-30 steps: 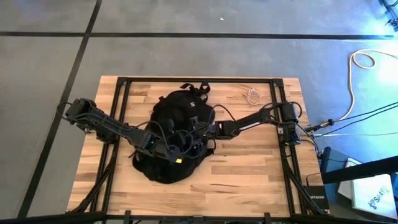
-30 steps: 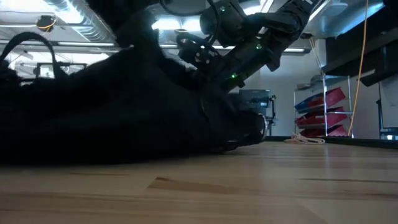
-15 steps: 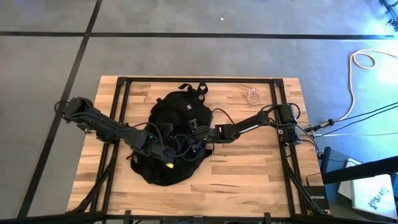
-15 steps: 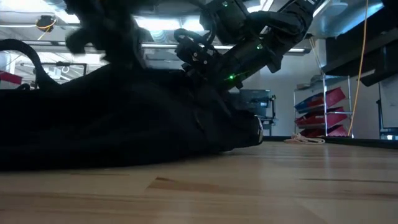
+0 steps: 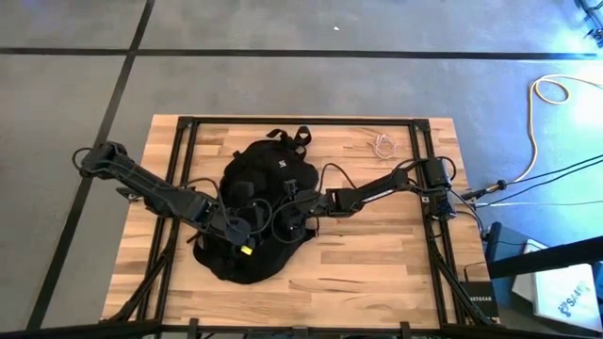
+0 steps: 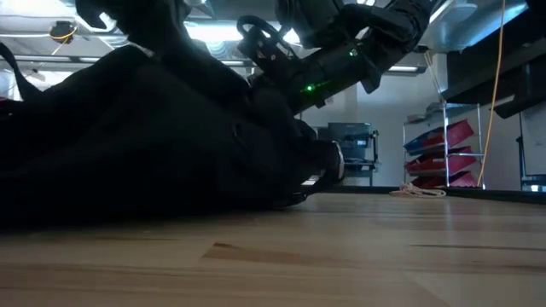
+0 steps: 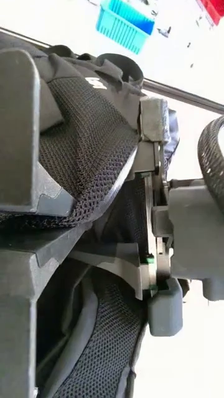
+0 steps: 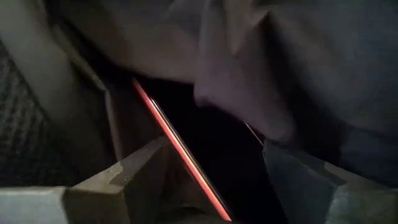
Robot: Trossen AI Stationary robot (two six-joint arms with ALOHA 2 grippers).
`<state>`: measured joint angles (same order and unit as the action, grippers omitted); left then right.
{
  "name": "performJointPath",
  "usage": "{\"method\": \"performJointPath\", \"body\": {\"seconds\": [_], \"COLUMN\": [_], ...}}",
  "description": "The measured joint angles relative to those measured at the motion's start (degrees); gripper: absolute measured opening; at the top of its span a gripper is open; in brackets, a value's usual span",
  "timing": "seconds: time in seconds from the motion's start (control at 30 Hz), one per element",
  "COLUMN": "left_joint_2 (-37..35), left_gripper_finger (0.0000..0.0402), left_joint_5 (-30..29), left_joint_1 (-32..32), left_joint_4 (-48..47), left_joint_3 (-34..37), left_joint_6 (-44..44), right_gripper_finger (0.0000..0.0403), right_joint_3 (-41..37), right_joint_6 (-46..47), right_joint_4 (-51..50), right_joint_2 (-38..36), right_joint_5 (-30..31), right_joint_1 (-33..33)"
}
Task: Unpack backpack
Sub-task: Remove the pink cellphone from the black backpack
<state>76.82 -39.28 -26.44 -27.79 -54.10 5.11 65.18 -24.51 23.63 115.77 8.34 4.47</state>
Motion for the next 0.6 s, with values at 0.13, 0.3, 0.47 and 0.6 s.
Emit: {"method": "performJointPath", "body": {"seconds": [0.13, 0.3, 0.47, 0.6], "left_joint_2": [0.2, 0.3, 0.4, 0.4], "left_gripper_finger": [0.0, 0.0, 0.0, 0.0], "left_joint_5": [-0.6, -1.6, -0.5, -0.6], "left_joint_1": [0.0, 0.1, 0.1, 0.1], "left_joint_4": [0.2, 0.3, 0.0, 0.4], "left_joint_3": [0.2, 0.2, 0.2, 0.2], "left_joint_6": [1.1, 1.4, 1.3, 1.3], "right_gripper_finger": [0.0248, 0.0248, 0.0248, 0.0248], "right_joint_3": [1.2, 4.1, 8.5, 9.2], "right_joint_6": [3.8, 7.2, 0.8, 0.0], "right_joint_4": [-0.6, -8.2, -29.7, -38.3], "right_joint_2": [0.0, -0.3, -1.0, -2.1], "right_joint_5": [2.7, 9.5, 4.7, 7.3], "right_joint_1": [0.1, 0.3, 0.4, 0.9]}}
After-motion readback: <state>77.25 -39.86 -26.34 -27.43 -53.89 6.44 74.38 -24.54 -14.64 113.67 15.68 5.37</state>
